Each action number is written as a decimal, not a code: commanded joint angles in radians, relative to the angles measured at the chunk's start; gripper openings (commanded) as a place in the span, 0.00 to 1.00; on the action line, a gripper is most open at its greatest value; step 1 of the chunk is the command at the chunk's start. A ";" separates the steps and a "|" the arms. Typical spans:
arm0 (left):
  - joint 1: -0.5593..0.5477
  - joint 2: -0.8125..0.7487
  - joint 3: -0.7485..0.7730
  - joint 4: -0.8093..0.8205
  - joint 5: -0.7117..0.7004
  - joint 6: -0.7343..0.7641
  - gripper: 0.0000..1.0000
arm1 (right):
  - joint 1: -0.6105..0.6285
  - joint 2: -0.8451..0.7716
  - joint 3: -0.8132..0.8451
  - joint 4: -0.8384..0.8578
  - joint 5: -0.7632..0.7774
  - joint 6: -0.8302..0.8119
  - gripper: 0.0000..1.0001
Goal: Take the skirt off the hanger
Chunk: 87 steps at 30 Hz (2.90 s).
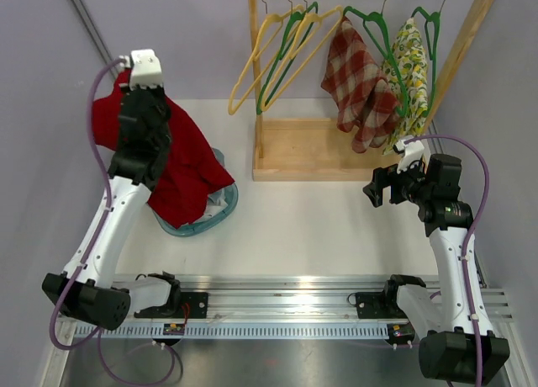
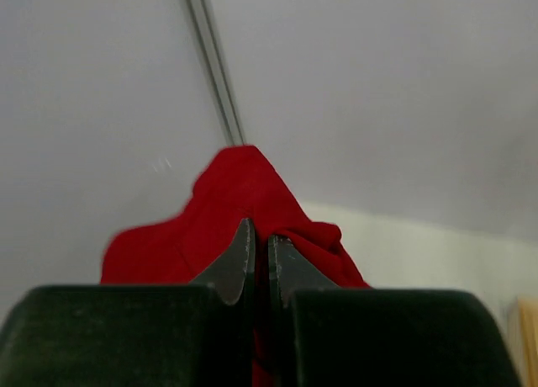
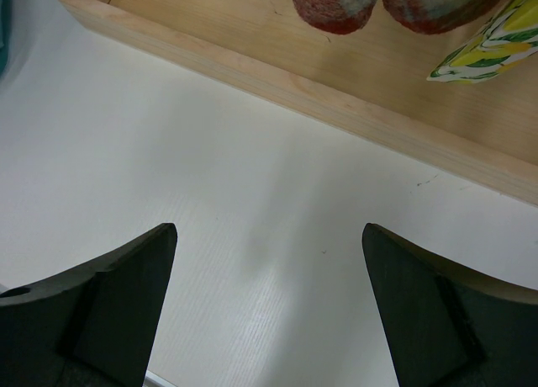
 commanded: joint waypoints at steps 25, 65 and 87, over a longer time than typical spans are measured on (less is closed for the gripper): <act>0.149 0.199 -0.660 -0.070 0.326 -0.839 0.02 | -0.029 -0.044 0.001 0.030 -0.030 0.001 0.99; 0.142 -0.789 -0.872 -0.142 0.998 -0.354 0.99 | 0.020 0.815 1.560 -0.408 0.072 0.225 0.67; 0.136 -0.804 -0.875 -0.152 0.987 -0.351 0.99 | 0.158 0.953 1.609 -0.394 0.330 0.111 0.02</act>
